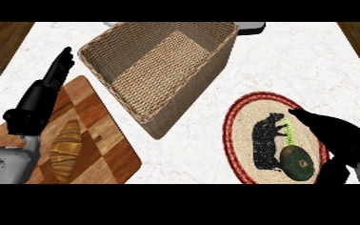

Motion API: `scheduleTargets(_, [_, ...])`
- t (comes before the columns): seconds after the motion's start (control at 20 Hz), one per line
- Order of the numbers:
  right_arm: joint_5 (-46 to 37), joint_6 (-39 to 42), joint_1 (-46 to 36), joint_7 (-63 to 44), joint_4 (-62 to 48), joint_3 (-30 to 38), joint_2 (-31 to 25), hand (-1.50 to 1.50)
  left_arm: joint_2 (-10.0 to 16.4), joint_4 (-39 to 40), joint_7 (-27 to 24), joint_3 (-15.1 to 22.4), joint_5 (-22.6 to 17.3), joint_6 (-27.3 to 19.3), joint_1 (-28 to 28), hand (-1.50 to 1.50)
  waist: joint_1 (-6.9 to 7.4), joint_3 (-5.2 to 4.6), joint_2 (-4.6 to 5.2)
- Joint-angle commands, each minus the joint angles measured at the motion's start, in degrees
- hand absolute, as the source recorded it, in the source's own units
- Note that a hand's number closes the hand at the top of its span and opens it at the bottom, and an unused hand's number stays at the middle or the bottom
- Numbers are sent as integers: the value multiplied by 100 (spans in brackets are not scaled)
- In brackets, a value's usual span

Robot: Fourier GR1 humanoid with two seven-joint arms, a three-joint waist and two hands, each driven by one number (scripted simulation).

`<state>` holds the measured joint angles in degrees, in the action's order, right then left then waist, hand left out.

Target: Pick the squash from the placemat and place it in the basket

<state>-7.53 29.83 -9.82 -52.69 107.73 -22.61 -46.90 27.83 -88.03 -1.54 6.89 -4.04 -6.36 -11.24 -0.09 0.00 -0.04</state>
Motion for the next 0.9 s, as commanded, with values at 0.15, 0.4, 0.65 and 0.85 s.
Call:
scheduleTargets(0.15, [-895, 126, 424, 250, 54, 202, 462, -150, -158, 308, 24, -349, 184, 382, -317, 0, -15, 0, 3])
scheduleTargets(0.4, [-1345, 297, 494, 517, -245, 379, 784, -150, -303, 3, 88, -503, 343, 435, -136, 0, 2, 0, -1])
scheduleTargets(0.65, [-1708, 39, 955, 702, -47, 471, 1144, -150, -406, -415, 371, -593, 377, 573, 159, 0, -4, 1, -5])
scheduleTargets(0.85, [-2205, -108, 1247, 1212, -257, 499, 1290, -150, -745, 1, 45, -512, 769, 474, 47, 0, -19, 0, 0])
